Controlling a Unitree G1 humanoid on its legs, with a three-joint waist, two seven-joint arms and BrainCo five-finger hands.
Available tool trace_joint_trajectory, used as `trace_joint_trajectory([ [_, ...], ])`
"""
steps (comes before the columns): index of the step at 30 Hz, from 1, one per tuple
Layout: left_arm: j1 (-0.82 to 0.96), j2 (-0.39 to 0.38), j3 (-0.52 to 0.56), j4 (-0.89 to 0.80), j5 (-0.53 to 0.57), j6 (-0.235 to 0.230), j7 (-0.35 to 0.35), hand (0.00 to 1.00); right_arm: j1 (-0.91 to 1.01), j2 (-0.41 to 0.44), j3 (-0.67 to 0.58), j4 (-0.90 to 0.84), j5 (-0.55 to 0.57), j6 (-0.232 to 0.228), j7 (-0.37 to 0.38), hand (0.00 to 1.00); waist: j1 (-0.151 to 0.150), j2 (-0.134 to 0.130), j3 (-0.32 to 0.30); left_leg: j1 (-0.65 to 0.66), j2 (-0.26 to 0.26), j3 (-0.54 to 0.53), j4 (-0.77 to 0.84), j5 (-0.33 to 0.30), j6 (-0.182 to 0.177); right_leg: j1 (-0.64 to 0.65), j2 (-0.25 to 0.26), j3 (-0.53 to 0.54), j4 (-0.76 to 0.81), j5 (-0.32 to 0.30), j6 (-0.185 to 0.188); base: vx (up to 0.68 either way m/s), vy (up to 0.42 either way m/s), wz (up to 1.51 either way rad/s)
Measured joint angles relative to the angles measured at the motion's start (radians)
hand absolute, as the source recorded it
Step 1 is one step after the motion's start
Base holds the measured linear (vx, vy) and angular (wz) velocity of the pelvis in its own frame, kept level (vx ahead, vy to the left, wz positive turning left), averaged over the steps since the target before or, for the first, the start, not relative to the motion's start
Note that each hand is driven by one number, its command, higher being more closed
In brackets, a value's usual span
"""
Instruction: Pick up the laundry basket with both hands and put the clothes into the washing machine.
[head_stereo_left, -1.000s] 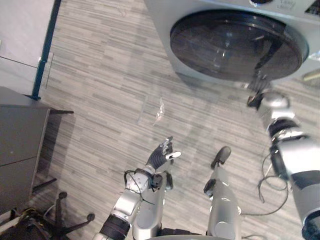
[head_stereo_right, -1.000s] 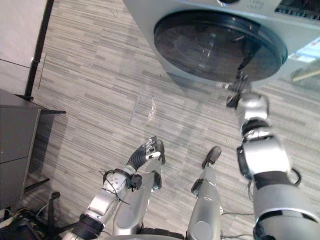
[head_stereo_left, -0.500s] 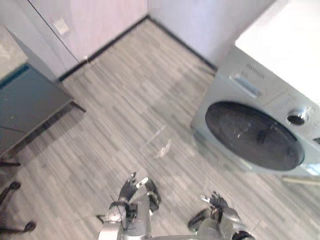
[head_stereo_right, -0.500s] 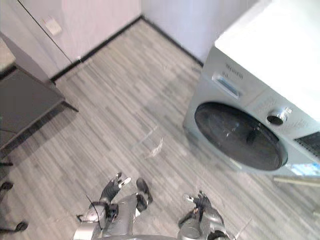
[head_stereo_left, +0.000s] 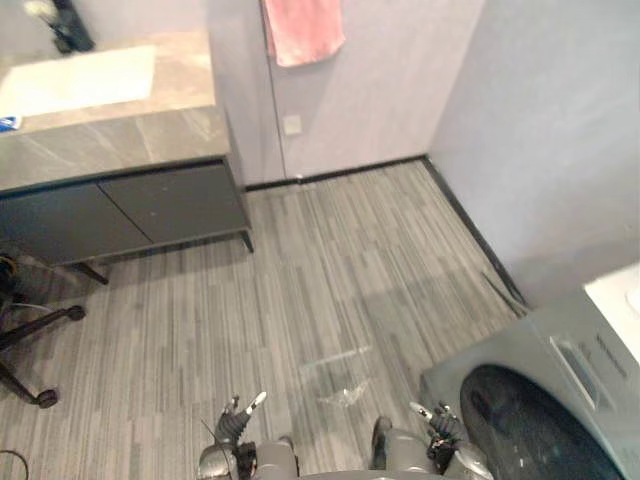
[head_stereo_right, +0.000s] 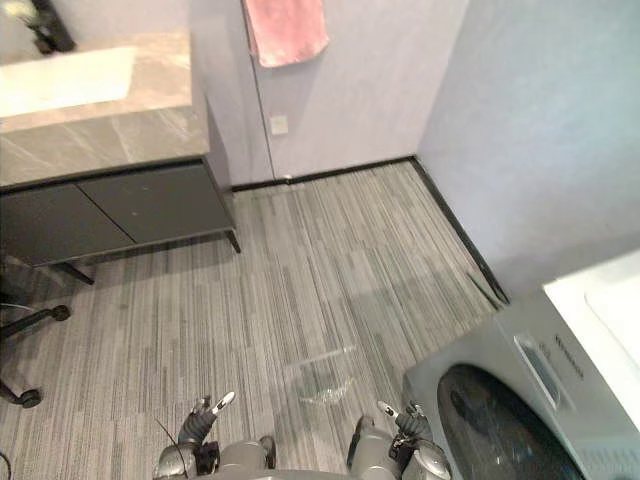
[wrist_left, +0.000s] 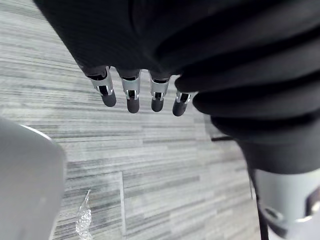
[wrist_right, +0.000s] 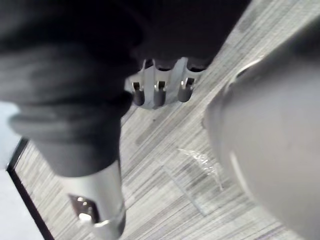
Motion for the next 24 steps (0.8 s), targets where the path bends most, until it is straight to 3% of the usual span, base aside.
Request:
trace_joint_trajectory([
  [1, -0.001, -0.007, 0.021, 0.002, -0.003, 0.001, 0.011, 0.00, 0.000, 0.001, -0.001, 0.000, 0.007, -0.001, 0.000, 0.00, 0.004, 0.017, -0.008, -0.034, 0.042, 0.030, 0.070, 0.001, 0.000, 0.031, 0.024, -0.032, -0.028, -0.006, -0.010, 0.16, -0.211, 0.42],
  [4, -0.012, -0.017, 0.063, 0.016, -0.009, 0.000, 0.018, 0.00, 0.014, 0.000, -0.028, 0.007, 0.017, -0.002, -0.002, 0.00, 0.013, 0.010, -0.007, -0.067, 0.136, 0.187, 0.165, 0.006, -0.013, 0.140, 0.050, -0.107, -0.112, -0.001, -0.028, 0.17, -0.180, 0.59],
  [5, -0.015, -0.018, 0.069, 0.020, -0.009, 0.001, 0.018, 0.00, 0.018, -0.001, -0.032, 0.007, 0.017, -0.002, -0.002, 0.00, 0.014, 0.008, -0.008, -0.067, 0.139, 0.212, 0.156, 0.006, -0.013, 0.157, 0.046, -0.115, -0.127, 0.000, -0.030, 0.17, -0.068, 0.60],
  [7, -0.015, -0.022, 0.072, 0.022, -0.008, 0.000, 0.020, 0.00, 0.012, -0.002, -0.042, 0.020, 0.018, 0.001, -0.002, 0.00, 0.020, 0.010, -0.009, -0.077, 0.120, 0.241, 0.036, 0.017, -0.019, 0.174, 0.033, -0.137, -0.157, 0.009, -0.019, 0.11, 0.031, 0.33],
  [8, -0.015, -0.024, 0.072, 0.027, -0.008, 0.000, 0.020, 0.00, 0.009, -0.008, -0.045, 0.029, 0.018, 0.000, -0.001, 0.00, 0.020, 0.017, -0.012, -0.077, 0.106, 0.235, -0.037, 0.084, 0.002, 0.172, 0.035, -0.138, -0.163, 0.014, -0.011, 0.08, 0.100, 0.08],
  [9, -0.018, -0.025, 0.072, 0.036, -0.008, 0.000, 0.020, 0.00, 0.004, -0.015, -0.046, 0.041, 0.019, 0.000, -0.001, 0.00, 0.024, 0.022, -0.016, -0.076, 0.097, 0.224, -0.059, 0.118, -0.010, 0.173, 0.034, -0.134, -0.171, 0.017, -0.004, 0.11, 0.127, 0.10],
  [10, -0.020, -0.011, 0.071, 0.051, -0.006, 0.000, 0.020, 0.00, 0.000, -0.010, -0.044, 0.056, 0.018, 0.004, 0.000, 0.00, 0.027, -0.002, -0.025, -0.065, 0.069, 0.226, -0.094, 0.139, 0.001, 0.177, 0.024, -0.133, -0.203, 0.034, 0.015, 0.12, 0.121, 0.18],
  [12, -0.021, 0.012, 0.071, 0.050, -0.005, -0.001, 0.020, 0.00, 0.000, 0.002, -0.047, 0.072, 0.018, 0.004, 0.000, 0.00, 0.038, -0.029, -0.019, -0.059, 0.038, 0.226, -0.117, 0.146, 0.010, 0.199, 0.008, -0.140, -0.255, 0.057, 0.032, 0.11, 0.141, 0.21],
  [17, -0.019, 0.013, 0.066, 0.050, 0.000, 0.000, 0.020, 0.00, 0.003, 0.004, -0.049, 0.075, 0.014, 0.006, 0.003, 0.00, 0.045, -0.029, -0.020, -0.026, -0.012, 0.211, -0.163, 0.167, 0.031, 0.240, -0.026, -0.171, -0.276, 0.065, 0.046, 0.01, 0.084, 0.23],
  [20, -0.018, 0.022, 0.067, 0.051, -0.001, 0.000, 0.019, 0.00, 0.003, 0.004, -0.082, 0.078, 0.005, 0.009, 0.004, 0.00, 0.045, -0.032, -0.018, -0.009, -0.046, 0.196, -0.209, 0.186, 0.035, 0.217, -0.064, -0.185, -0.208, 0.016, 0.057, -0.06, 0.062, 0.21],
  [22, -0.017, 0.028, 0.066, 0.052, -0.003, 0.001, 0.017, 0.00, 0.016, 0.007, -0.089, 0.083, 0.004, 0.010, 0.005, 0.00, 0.043, -0.056, -0.008, 0.017, -0.079, 0.200, -0.204, 0.161, 0.052, 0.194, -0.123, -0.181, -0.094, -0.060, 0.089, -0.07, 0.056, 0.19],
  [24, -0.016, 0.037, 0.056, 0.052, -0.007, 0.001, 0.015, 0.00, 0.027, 0.002, -0.084, 0.083, 0.000, 0.012, 0.020, 0.00, 0.040, -0.054, -0.010, 0.026, -0.095, 0.207, -0.172, 0.119, 0.054, 0.170, -0.166, -0.161, 0.009, -0.089, 0.101, -0.02, 0.020, -0.10],
])
